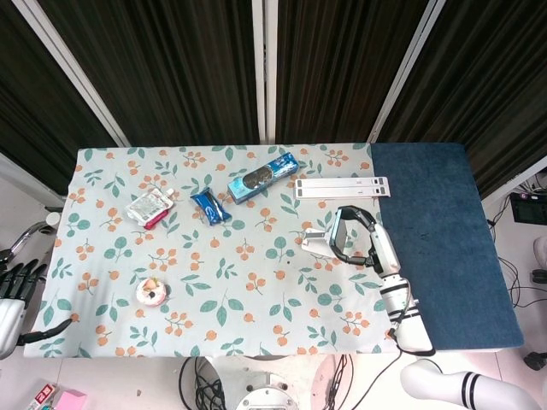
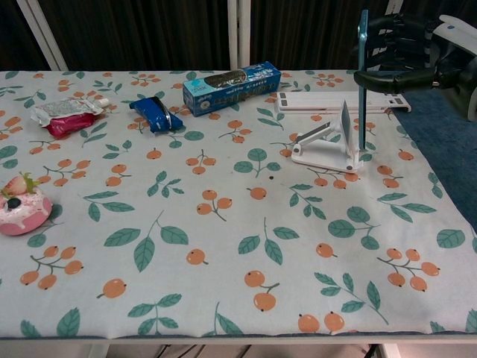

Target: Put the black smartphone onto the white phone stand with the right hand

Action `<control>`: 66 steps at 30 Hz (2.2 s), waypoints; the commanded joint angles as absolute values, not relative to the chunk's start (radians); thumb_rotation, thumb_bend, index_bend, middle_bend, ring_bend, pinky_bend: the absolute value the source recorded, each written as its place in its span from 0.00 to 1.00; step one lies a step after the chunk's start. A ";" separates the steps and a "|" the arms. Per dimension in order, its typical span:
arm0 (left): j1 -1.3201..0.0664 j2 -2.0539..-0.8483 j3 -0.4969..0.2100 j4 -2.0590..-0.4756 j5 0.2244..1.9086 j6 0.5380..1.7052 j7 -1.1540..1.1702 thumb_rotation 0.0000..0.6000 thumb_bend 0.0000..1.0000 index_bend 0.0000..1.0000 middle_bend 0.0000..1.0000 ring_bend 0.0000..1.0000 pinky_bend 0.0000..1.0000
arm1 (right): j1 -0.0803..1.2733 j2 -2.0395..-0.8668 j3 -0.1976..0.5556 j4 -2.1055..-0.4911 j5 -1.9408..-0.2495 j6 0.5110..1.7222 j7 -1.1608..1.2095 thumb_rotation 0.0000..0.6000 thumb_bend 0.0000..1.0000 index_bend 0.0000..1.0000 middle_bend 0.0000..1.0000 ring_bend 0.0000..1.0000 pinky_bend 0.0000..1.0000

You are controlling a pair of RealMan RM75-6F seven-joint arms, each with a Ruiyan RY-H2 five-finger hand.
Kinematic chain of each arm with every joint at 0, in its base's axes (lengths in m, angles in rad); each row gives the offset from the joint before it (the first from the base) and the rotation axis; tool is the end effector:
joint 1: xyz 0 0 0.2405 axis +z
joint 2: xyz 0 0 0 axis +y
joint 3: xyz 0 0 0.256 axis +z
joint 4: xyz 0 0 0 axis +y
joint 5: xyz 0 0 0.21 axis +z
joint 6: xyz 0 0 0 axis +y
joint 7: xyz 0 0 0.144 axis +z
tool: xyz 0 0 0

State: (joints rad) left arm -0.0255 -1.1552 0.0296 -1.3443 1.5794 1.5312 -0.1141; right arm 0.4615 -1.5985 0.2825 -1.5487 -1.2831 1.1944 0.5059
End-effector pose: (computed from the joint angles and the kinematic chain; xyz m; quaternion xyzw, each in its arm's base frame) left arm -0.3604 0.1468 0.1666 -0.6320 -0.3640 -0.3395 0.5940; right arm -0.1755 -0.3066 0.0164 0.4096 -0.6208 0.6168 0.2577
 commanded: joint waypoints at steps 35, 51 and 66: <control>-0.019 -1.156 0.031 -1.335 1.578 1.536 -0.121 0.27 0.01 0.05 0.04 0.00 0.12 | 0.478 -1.676 0.308 -1.389 -1.235 1.106 0.604 1.00 0.25 0.71 0.41 0.41 0.10; -0.016 -1.155 0.031 -1.330 1.577 1.539 -0.129 0.26 0.01 0.05 0.04 0.00 0.12 | 0.473 -1.688 0.304 -1.365 -1.243 1.102 0.619 1.00 0.25 0.71 0.40 0.40 0.10; -0.015 -1.156 0.030 -1.327 1.575 1.538 -0.130 0.26 0.01 0.05 0.04 0.00 0.12 | 0.476 -1.656 0.273 -1.362 -1.309 1.073 0.697 1.00 0.12 0.02 0.00 0.00 0.00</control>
